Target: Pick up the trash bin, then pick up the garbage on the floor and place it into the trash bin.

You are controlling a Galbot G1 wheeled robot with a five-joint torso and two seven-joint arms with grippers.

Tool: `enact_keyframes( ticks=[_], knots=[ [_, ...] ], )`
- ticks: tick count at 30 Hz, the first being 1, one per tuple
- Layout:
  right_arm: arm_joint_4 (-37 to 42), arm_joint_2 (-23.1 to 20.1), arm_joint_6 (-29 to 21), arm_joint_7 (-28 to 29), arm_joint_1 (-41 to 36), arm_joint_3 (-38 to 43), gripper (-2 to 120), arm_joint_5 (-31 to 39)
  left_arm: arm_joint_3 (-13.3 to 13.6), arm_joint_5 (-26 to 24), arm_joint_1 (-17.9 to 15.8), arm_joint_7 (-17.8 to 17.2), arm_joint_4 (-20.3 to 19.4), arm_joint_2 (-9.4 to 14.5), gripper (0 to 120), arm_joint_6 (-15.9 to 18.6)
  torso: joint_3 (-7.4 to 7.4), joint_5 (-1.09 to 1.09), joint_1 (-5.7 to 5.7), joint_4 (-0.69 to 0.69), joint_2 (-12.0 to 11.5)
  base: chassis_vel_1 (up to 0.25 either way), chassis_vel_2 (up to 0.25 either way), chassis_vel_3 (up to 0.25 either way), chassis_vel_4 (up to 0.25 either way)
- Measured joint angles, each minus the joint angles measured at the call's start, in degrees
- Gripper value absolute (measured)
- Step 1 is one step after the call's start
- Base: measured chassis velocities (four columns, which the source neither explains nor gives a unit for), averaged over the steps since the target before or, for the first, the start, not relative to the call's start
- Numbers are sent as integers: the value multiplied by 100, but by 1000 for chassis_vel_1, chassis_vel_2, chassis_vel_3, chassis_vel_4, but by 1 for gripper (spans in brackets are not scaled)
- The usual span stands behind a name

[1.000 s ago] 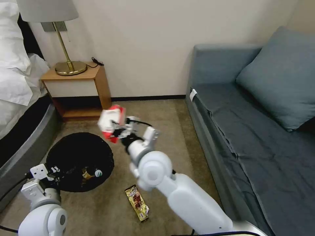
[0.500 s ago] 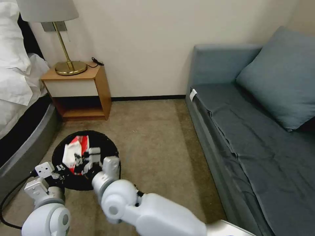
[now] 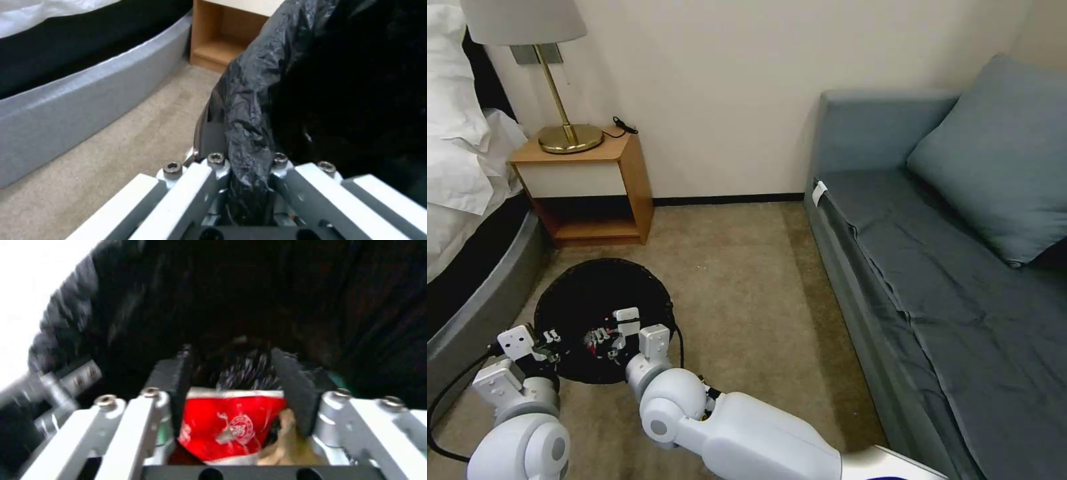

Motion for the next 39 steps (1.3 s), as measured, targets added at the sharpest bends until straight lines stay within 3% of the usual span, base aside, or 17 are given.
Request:
enact_keyframes(
  ticks=[4, 5, 8, 11, 18, 21, 24, 33, 39],
  knots=[
    [185, 4, 9, -18, 37, 189, 57, -125, -22, 0, -5, 3, 36, 6, 3, -1, 0, 0, 0, 0, 0, 0, 0, 0, 0],
    [423, -5, 11, -48, 143, 464, 67, -174, -66, 3, -9, 4, 68, 25, 3, -12, 0, 0, 0, 0, 0, 0, 0, 0, 0],
    [674, -89, -21, -126, 290, 894, 76, -225, -117, 5, -13, 4, 97, 51, 3, -30, 0, 1, 0, 2, 0, 0, 0, 0, 0],
    [867, -428, -109, -295, 434, 1531, 90, -451, -186, 11, -40, 4, 149, 74, 3, -62, 0, 1, 0, 0, 0, 0, 0, 0, 0],
    [1024, -1309, -691, -440, 0, 1846, 100, -704, -225, 35, -103, 5, 221, 79, 3, -77, 0, 1, 0, -2, 0, 0, 0, 0, 0],
    [888, -1657, -928, -558, -601, 1532, 100, -836, -220, 48, -114, 5, 239, 67, 3, -82, 0, 2, 0, -2, 0, 0, 0, 0, 0],
    [548, -1704, -911, -676, -776, 1180, 100, -1084, -218, 56, -104, 5, 246, 64, 3, -95, 0, 1, 0, -2, 0, 0, 0, 0, 0],
    [-598, -1746, -906, -1397, -417, -177, 100, -1398, -290, 35, -15, 4, 111, 97, 3, -117, 0, 1, 0, 0, 0, 0, 0, 0, 0],
    [-736, -2035, -1867, -1743, 111, -895, 100, -990, -360, -24, 42, 3, 42, 114, 3, -168, 0, 0, 0, 0, 0, 0, 0, 0, 0]
  ],
)
